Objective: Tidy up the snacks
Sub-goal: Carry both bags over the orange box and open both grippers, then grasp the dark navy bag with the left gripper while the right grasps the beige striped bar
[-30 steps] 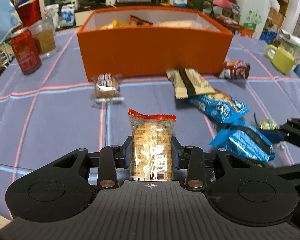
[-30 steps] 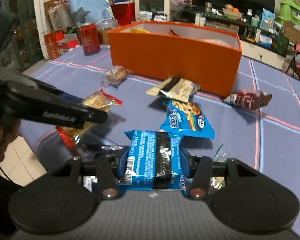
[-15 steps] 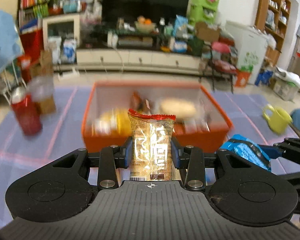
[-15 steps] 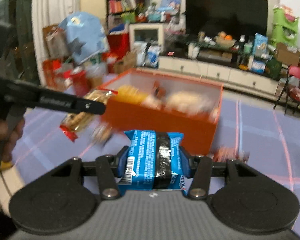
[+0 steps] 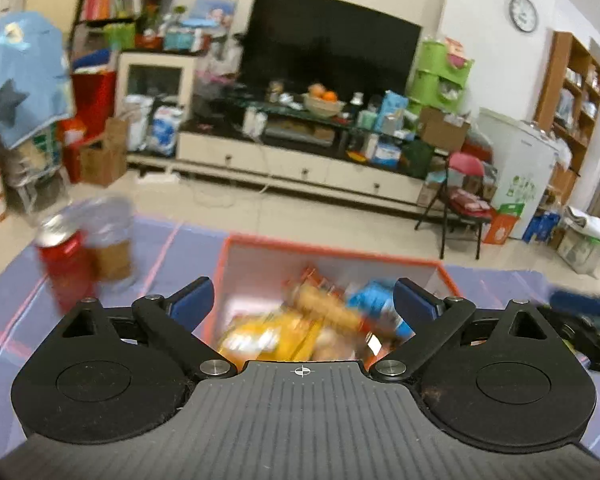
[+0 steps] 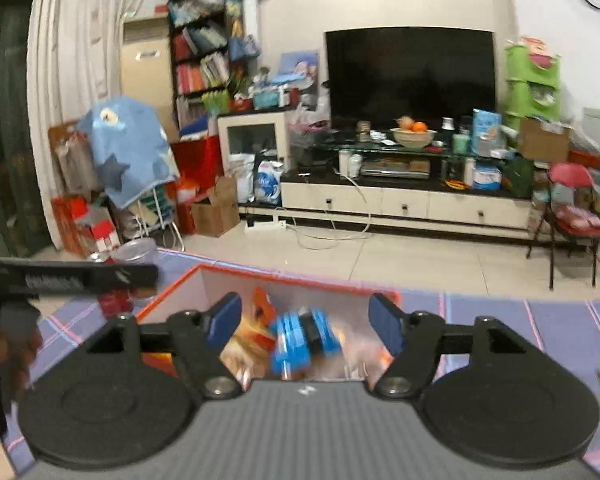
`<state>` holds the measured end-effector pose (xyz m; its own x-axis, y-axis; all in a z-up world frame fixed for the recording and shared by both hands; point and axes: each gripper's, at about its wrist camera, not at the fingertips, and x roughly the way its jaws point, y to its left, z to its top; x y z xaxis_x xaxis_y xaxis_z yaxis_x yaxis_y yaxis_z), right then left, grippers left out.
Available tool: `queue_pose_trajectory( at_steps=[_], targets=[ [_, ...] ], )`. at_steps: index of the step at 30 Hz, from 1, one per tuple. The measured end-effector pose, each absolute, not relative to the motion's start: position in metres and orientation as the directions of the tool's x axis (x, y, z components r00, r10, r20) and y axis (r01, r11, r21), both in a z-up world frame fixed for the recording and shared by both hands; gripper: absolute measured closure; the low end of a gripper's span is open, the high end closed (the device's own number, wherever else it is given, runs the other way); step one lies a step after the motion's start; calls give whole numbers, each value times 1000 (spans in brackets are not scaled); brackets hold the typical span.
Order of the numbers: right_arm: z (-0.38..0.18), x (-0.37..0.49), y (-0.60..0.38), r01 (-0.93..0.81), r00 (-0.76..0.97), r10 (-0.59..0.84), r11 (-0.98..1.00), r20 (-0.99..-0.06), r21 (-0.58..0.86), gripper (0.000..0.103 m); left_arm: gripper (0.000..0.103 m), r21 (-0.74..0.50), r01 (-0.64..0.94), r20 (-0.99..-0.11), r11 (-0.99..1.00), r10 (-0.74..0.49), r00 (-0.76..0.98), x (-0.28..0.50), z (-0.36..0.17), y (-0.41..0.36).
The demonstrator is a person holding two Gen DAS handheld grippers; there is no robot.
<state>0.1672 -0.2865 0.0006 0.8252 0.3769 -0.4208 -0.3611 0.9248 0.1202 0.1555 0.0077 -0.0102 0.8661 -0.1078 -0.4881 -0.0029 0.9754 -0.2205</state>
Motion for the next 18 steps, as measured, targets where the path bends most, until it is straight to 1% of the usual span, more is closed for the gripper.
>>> queue_pose_trajectory(
  at_steps=[3, 6, 8, 12, 15, 18],
  targets=[
    [-31, 124, -315, -331, 801, 351, 935, -484, 130, 30, 24, -272, -69, -512, 960, -84, 855, 117, -23, 22],
    [-61, 90, -334, -317, 760, 330, 940, -559, 124, 29, 24, -272, -116, -551, 955, -56, 833, 82, -39, 20],
    [-75, 76, -339, -320, 738, 321, 941, -594, 110, 29, 24, -298, -147, -582, 943, -57, 811, 57, -51, 13],
    [-81, 57, -347, -337, 740, 304, 940, -600, 61, 25, 21, -312, -199, -633, 929, -47, 773, 6, -79, -15],
    [-88, 63, -346, -388, 704, 363, 917, -611, 98, 19, 20, -330, -236, -672, 914, -52, 739, -16, -97, -37],
    [-87, 79, -331, -429, 680, 419, 893, -601, 137, 13, 20, -296, -293, -701, 909, 2, 713, -26, -113, -62]
  ],
)
